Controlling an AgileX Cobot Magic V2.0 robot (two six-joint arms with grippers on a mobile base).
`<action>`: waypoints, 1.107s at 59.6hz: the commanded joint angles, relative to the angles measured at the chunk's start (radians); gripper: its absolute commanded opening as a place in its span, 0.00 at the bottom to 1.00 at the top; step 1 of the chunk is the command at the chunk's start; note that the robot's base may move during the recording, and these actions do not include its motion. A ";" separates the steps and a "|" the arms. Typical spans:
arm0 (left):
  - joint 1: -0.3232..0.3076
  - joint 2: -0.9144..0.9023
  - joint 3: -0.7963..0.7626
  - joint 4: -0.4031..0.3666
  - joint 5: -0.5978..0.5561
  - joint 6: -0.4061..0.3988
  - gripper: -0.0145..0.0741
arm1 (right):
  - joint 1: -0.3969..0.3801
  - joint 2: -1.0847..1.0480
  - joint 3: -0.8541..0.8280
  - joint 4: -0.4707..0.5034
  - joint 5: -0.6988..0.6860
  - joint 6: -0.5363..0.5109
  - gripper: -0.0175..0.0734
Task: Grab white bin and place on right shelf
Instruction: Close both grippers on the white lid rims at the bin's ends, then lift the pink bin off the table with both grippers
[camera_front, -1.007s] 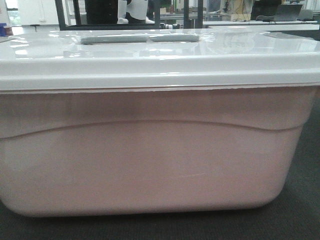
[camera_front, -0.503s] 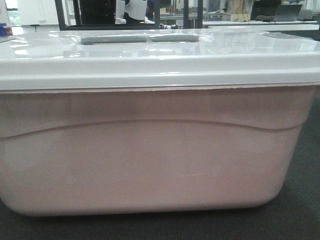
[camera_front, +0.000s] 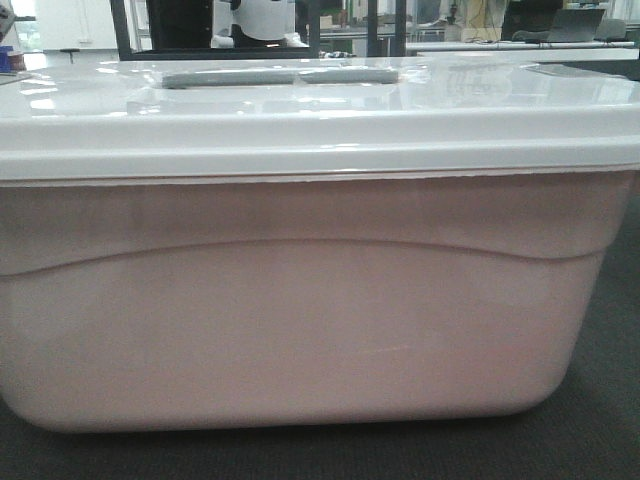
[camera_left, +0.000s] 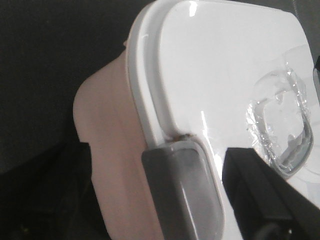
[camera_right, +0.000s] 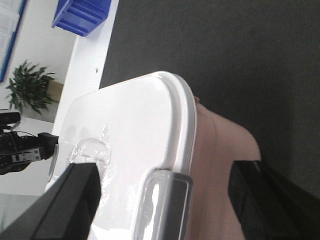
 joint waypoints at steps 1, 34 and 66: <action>0.001 -0.026 -0.017 -0.094 0.126 0.010 0.66 | 0.003 -0.021 0.015 0.105 0.137 -0.034 0.88; 0.001 -0.026 0.112 -0.255 0.117 0.032 0.66 | 0.160 0.000 0.034 0.101 0.048 -0.056 0.88; 0.001 -0.026 0.119 -0.306 0.115 0.032 0.64 | 0.202 0.076 0.034 0.129 0.109 -0.095 0.87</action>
